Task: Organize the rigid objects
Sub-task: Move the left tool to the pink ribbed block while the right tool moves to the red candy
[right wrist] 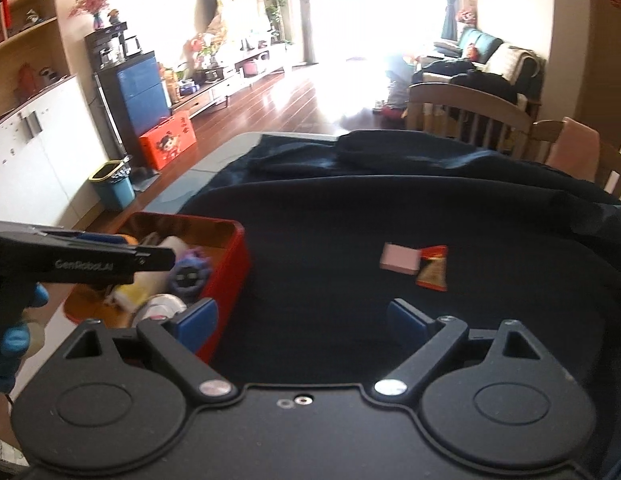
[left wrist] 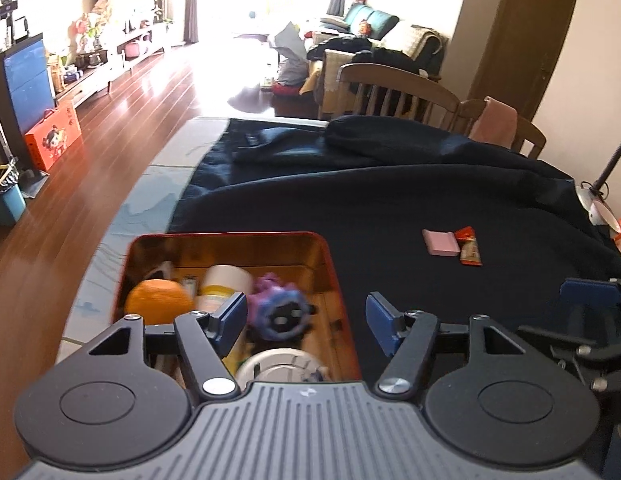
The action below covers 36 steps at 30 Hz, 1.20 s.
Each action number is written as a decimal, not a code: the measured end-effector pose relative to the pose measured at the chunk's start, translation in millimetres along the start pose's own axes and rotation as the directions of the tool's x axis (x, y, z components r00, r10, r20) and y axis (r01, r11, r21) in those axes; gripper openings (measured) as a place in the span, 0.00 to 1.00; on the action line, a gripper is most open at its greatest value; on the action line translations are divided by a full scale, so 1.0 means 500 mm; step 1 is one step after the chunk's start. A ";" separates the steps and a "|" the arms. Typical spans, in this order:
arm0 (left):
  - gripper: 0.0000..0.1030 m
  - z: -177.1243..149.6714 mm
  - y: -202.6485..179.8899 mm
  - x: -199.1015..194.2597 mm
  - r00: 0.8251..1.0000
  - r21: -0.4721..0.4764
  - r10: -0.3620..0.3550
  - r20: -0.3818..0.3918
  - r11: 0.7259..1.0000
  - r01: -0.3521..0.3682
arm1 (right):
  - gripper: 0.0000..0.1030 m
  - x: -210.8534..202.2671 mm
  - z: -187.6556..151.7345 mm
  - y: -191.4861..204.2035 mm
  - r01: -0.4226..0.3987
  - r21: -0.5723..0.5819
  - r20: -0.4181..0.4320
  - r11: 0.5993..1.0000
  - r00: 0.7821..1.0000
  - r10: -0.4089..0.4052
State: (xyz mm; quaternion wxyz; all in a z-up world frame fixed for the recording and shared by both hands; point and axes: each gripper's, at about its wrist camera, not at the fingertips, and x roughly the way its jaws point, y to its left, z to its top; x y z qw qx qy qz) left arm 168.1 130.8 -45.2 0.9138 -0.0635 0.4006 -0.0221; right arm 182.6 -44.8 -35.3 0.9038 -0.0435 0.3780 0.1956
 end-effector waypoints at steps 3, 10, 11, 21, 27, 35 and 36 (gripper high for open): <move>0.75 0.005 -0.034 0.006 1.000 -0.003 -0.010 0.003 1.000 0.010 | 0.89 -0.009 -0.001 -0.040 0.022 0.008 0.010 1.000 1.000 -0.022; 0.79 0.020 -0.113 0.040 0.999 0.010 -0.033 0.003 0.999 0.033 | 0.89 -0.012 0.009 -0.133 0.051 0.020 0.028 0.998 0.998 -0.052; 0.79 0.022 -0.124 0.046 0.999 0.012 -0.035 0.002 0.999 0.035 | 0.89 -0.010 0.010 -0.144 0.058 0.022 0.025 0.998 0.998 -0.059; 0.79 0.040 -0.224 0.141 1.000 0.032 -0.013 -0.017 0.999 0.013 | 0.89 0.045 0.024 -0.252 0.070 0.066 -0.016 0.995 0.997 -0.069; 0.79 0.048 -0.265 0.208 0.999 0.048 -0.008 -0.032 0.999 0.010 | 0.89 0.101 0.032 -0.306 0.059 0.117 -0.055 0.991 0.997 -0.053; 0.79 0.056 -0.305 0.295 0.998 0.069 0.016 -0.054 0.998 -0.012 | 0.88 0.180 0.037 -0.345 0.044 0.170 -0.103 0.985 0.994 -0.027; 0.79 0.057 -0.304 0.306 0.998 0.067 0.004 -0.064 0.998 0.000 | 0.88 0.189 0.038 -0.353 0.040 0.183 -0.109 0.982 0.994 -0.020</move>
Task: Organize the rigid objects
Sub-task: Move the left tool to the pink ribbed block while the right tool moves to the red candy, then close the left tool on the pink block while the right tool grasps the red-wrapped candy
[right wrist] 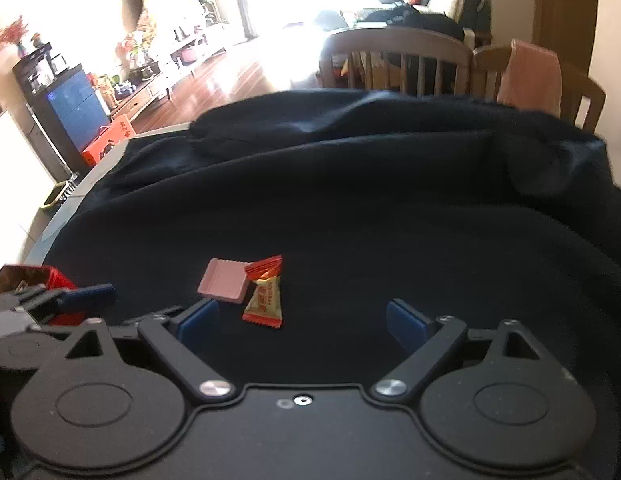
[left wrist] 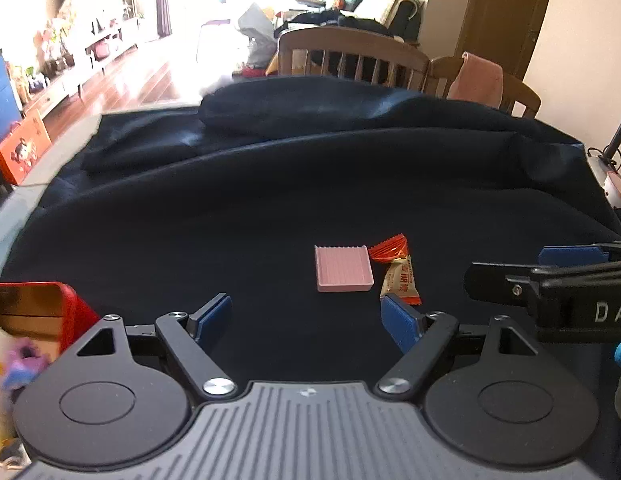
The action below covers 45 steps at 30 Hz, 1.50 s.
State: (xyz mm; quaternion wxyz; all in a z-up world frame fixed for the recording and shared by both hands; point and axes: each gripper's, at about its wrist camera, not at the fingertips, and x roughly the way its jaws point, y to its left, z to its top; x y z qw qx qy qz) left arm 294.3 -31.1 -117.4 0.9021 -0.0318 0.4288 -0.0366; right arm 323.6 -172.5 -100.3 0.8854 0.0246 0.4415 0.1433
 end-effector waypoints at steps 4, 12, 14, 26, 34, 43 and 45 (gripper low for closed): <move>0.79 0.004 -0.005 0.036 1.000 0.008 -0.008 -0.013 1.000 0.009 | 0.84 0.031 0.010 -0.026 -0.045 0.068 -0.027 0.997 0.999 0.047; 0.79 0.011 -0.020 0.083 1.000 0.028 -0.011 -0.010 1.000 0.011 | 0.77 0.082 0.041 -0.029 -0.092 0.116 -0.065 0.989 0.993 0.100; 0.79 0.012 -0.022 0.094 1.000 0.030 -0.010 -0.014 1.000 0.010 | 0.77 0.096 0.044 -0.024 -0.093 0.119 -0.078 0.988 0.992 0.103; 0.79 0.012 -0.029 0.122 1.000 0.068 0.010 0.021 0.998 -0.012 | 0.46 0.150 0.047 0.002 -0.109 0.137 -0.129 0.985 0.984 0.127; 0.76 0.005 -0.030 0.124 0.998 0.099 0.042 0.048 0.994 -0.046 | 0.20 0.157 0.043 -0.002 -0.108 0.165 -0.124 0.980 0.984 0.129; 0.39 0.016 -0.020 0.114 0.998 0.090 0.036 0.049 0.995 -0.040 | 0.18 0.143 0.029 -0.017 -0.096 0.187 -0.110 0.978 0.987 0.118; 0.39 0.015 -0.018 0.111 0.998 0.083 0.038 0.043 0.996 -0.041 | 0.18 0.139 0.025 -0.018 -0.091 0.193 -0.111 0.977 0.987 0.114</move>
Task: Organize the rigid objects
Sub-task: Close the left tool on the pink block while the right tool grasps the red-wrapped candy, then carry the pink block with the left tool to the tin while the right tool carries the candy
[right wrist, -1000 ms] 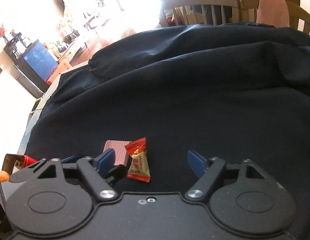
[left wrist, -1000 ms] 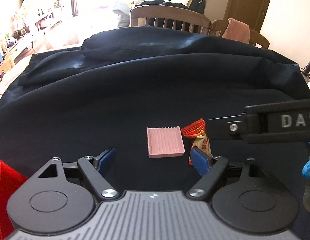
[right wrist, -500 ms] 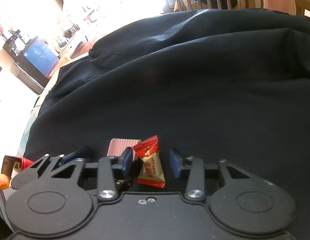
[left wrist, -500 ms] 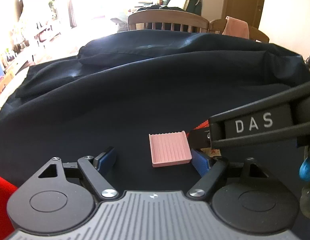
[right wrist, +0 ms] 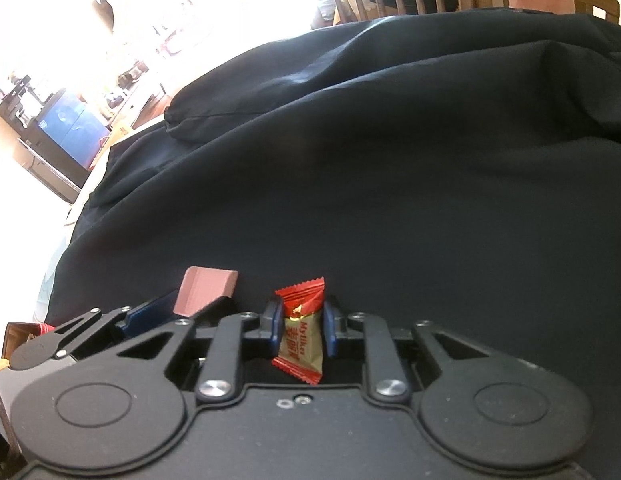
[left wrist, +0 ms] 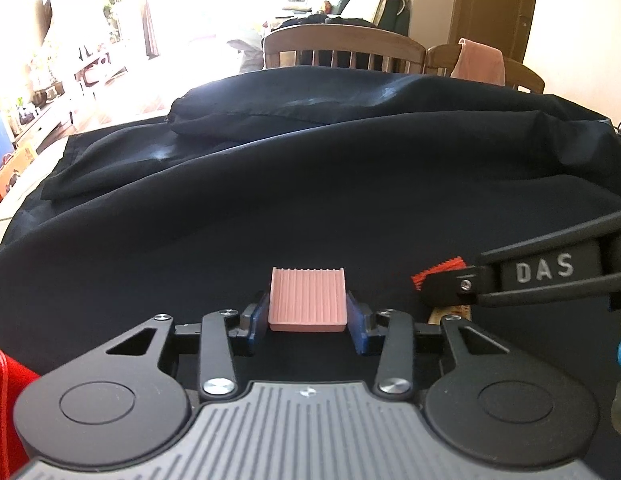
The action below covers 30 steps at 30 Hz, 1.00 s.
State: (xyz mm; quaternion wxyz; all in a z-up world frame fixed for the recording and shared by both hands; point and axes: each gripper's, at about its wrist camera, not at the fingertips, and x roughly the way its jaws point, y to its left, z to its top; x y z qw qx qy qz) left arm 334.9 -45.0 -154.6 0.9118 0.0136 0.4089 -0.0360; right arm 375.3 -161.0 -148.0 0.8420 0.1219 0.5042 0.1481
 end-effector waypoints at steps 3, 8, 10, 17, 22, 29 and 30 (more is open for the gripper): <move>0.39 -0.006 0.002 -0.005 1.000 0.002 0.009 -0.004 1.000 -0.009 | 0.18 -0.006 -0.008 -0.003 0.003 0.018 -0.002 1.000 1.000 -0.003; 0.39 -0.012 0.006 -0.024 1.000 -0.012 0.015 -0.024 1.000 -0.015 | 0.17 -0.019 -0.027 -0.009 0.009 0.046 0.002 0.999 1.000 -0.009; 0.39 -0.013 0.005 -0.035 1.000 -0.013 0.016 -0.024 1.000 -0.016 | 0.17 -0.027 -0.035 -0.009 0.008 0.048 0.003 0.999 1.000 -0.008; 0.39 -0.020 0.014 -0.087 1.000 -0.037 0.006 -0.024 0.999 -0.007 | 0.17 -0.071 -0.063 -0.004 -0.009 0.051 0.013 0.999 1.000 0.009; 0.39 -0.033 0.020 -0.132 1.000 -0.045 0.017 -0.017 0.999 -0.017 | 0.17 -0.110 -0.082 0.008 -0.025 0.054 0.030 0.998 0.999 0.024; 0.39 -0.053 0.045 -0.201 1.000 -0.070 0.020 -0.018 0.997 -0.021 | 0.17 -0.164 -0.110 0.045 -0.053 0.035 0.051 0.998 0.997 0.052; 0.39 -0.056 0.051 -0.212 1.000 -0.075 0.018 -0.017 0.997 -0.019 | 0.17 -0.170 -0.114 0.054 -0.059 0.029 0.051 0.998 0.997 0.058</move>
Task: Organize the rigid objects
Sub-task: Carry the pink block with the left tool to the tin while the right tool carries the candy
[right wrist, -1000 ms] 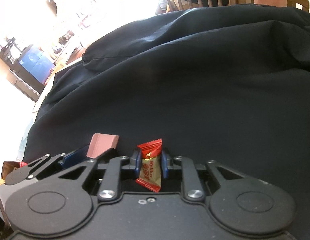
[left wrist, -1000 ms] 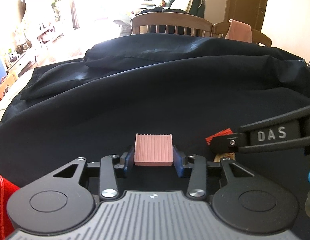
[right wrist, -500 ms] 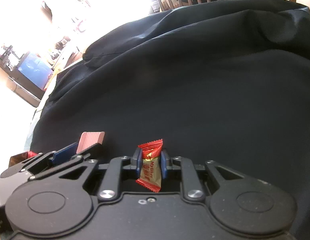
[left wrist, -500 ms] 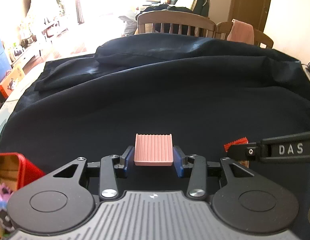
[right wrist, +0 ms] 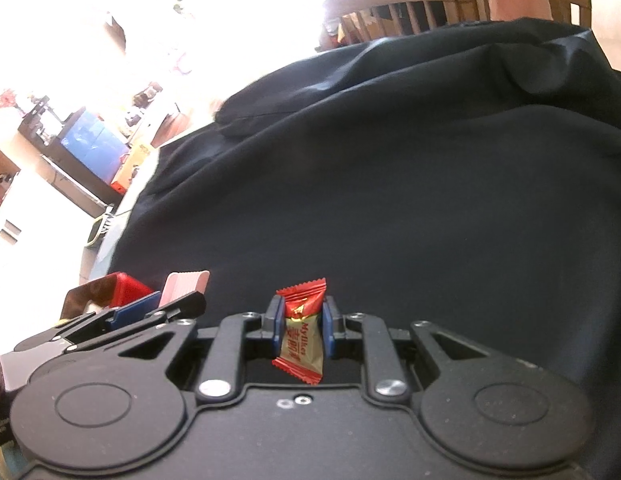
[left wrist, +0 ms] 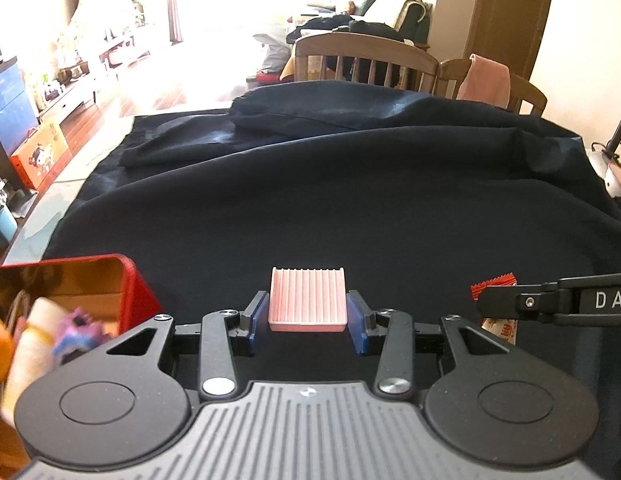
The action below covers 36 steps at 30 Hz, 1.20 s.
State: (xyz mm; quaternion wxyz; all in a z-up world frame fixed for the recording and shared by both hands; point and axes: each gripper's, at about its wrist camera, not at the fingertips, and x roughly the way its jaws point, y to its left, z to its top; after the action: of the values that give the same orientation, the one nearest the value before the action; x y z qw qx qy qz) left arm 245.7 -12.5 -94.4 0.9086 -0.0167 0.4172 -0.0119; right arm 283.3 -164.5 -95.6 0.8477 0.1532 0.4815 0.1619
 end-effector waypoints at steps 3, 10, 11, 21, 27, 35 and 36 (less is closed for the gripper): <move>0.39 -0.011 0.021 -0.032 1.000 -0.018 0.006 0.003 1.000 -0.006 | 0.17 -0.014 -0.010 0.028 -0.020 -0.024 0.001 1.000 1.000 0.020; 0.39 -0.035 0.079 -0.100 1.000 -0.045 0.019 0.000 0.999 -0.019 | 0.17 -0.033 -0.027 0.118 -0.065 -0.094 -0.003 0.994 0.998 0.065; 0.39 -0.039 0.090 -0.112 1.000 -0.049 0.020 0.004 0.999 -0.020 | 0.17 -0.034 -0.030 0.133 -0.070 -0.107 -0.004 0.992 0.998 0.070; 0.39 -0.062 0.203 -0.175 0.999 -0.101 0.051 0.014 0.994 -0.049 | 0.17 -0.040 -0.061 0.252 -0.118 -0.177 -0.033 0.977 0.993 0.114; 0.39 -0.073 0.273 -0.195 0.998 -0.133 0.059 0.015 0.990 -0.056 | 0.17 -0.029 -0.077 0.315 -0.125 -0.204 -0.039 0.971 0.992 0.120; 0.39 -0.080 0.362 -0.203 0.999 -0.150 0.045 0.012 0.988 -0.043 | 0.17 0.001 -0.092 0.381 -0.128 -0.229 -0.052 0.965 0.991 0.120; 0.39 -0.081 0.370 -0.202 0.999 -0.144 0.043 0.008 0.989 -0.041 | 0.17 0.006 -0.095 0.391 -0.128 -0.234 -0.055 0.964 0.991 0.118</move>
State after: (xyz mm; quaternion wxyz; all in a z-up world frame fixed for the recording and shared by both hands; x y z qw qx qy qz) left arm 150.6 175.0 -51.8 0.9074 -0.0736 0.4121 0.0376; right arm 219.0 17.7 -40.0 0.8382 0.0771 0.4654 0.2737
